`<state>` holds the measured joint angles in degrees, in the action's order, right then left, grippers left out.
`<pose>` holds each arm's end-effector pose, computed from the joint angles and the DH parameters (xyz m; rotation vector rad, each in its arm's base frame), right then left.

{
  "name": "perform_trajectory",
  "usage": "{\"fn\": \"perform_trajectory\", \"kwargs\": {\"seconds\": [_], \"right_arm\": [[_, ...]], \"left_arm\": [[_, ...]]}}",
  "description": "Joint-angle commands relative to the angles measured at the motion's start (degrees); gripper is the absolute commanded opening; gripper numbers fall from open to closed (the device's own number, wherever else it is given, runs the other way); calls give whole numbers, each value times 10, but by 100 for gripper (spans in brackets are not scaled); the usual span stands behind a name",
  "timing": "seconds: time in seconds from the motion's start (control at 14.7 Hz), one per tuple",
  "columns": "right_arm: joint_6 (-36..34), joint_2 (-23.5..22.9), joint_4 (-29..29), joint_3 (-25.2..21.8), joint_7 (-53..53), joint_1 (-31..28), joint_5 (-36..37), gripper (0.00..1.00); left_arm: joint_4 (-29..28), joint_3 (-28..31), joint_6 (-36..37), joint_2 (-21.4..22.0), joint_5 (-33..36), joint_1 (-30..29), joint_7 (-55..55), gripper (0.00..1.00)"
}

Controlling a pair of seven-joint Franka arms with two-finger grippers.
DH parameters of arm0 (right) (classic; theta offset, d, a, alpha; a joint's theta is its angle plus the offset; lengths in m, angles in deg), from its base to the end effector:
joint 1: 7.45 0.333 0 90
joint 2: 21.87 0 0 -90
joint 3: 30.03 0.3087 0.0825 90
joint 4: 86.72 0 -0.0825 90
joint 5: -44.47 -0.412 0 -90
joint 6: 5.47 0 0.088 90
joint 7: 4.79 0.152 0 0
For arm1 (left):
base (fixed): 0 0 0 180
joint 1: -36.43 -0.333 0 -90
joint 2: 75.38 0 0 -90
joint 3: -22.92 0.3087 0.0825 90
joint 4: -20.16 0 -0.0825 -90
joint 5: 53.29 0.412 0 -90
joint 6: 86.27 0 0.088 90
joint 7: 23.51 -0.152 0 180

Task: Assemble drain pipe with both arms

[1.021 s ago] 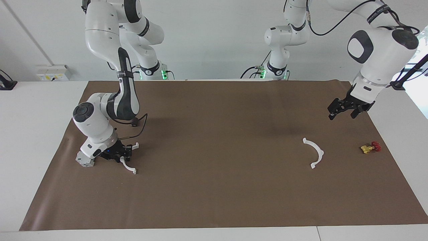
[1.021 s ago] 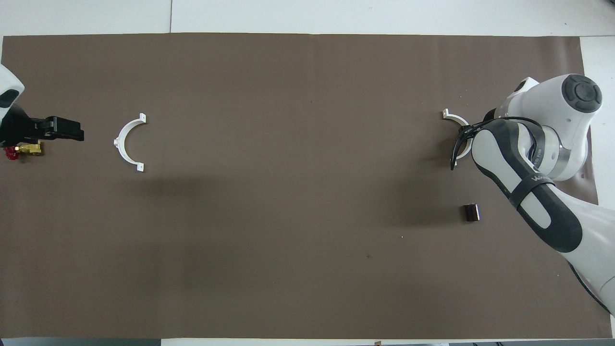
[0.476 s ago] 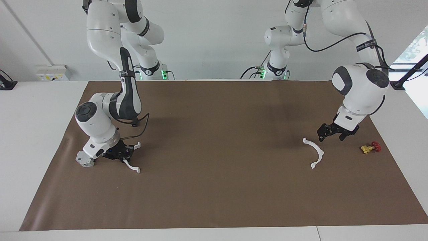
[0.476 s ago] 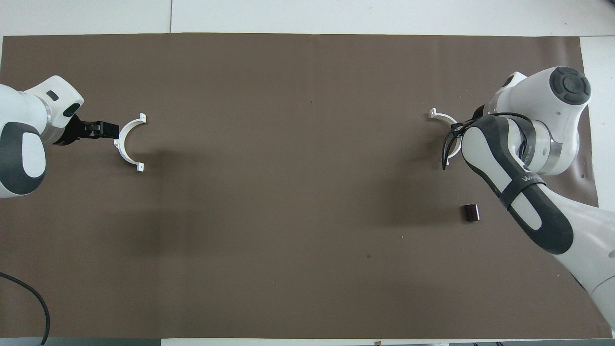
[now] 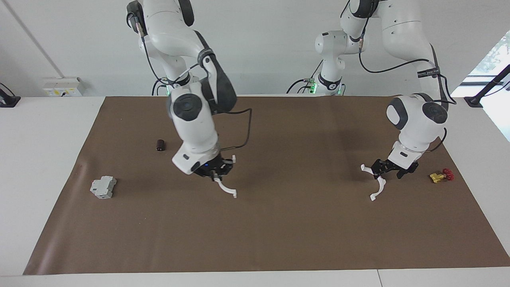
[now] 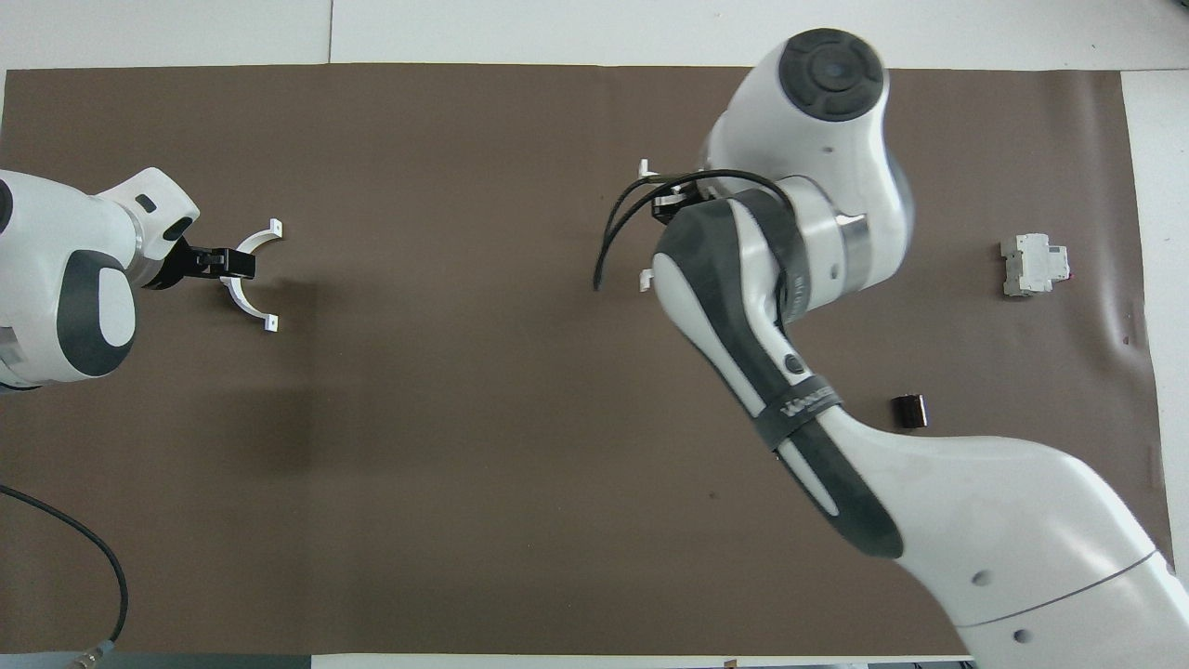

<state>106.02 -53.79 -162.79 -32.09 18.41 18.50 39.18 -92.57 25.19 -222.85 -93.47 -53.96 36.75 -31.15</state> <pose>0.6778 0.3162 0.3567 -3.0542 0.0201 -0.0445 0.6425 0.0211 0.2517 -3.1221 0.1465 -0.1566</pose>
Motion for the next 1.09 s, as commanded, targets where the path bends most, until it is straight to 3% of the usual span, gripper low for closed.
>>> {"fn": "perform_trajectory", "kwargs": {"seconds": [0.0, 0.14, 0.27, 0.61, 1.02], "right_arm": [[12, -77, 85, -5, 82, 48, -1, 0], [33, -95, 84, -5, 87, 66, 2, 0], [56, -100, 74, -5, 86, 71, 25, 0], [58, -100, 47, -3, 77, 70, 38, 0], [75, -128, 42, 0, 60, 81, 37, 0]], "left_arm": [[-19, 3, -39, -11, 10, 1, -5, 86], [-26, 3, -52, -11, 10, 4, -4, 59], [-26, 3, -51, -10, 10, 3, -4, 2], [-25, 3, -40, 1, 10, 1, -4, 0], [21, 4, 60, 37, 10, 6, 2, 0]]}}
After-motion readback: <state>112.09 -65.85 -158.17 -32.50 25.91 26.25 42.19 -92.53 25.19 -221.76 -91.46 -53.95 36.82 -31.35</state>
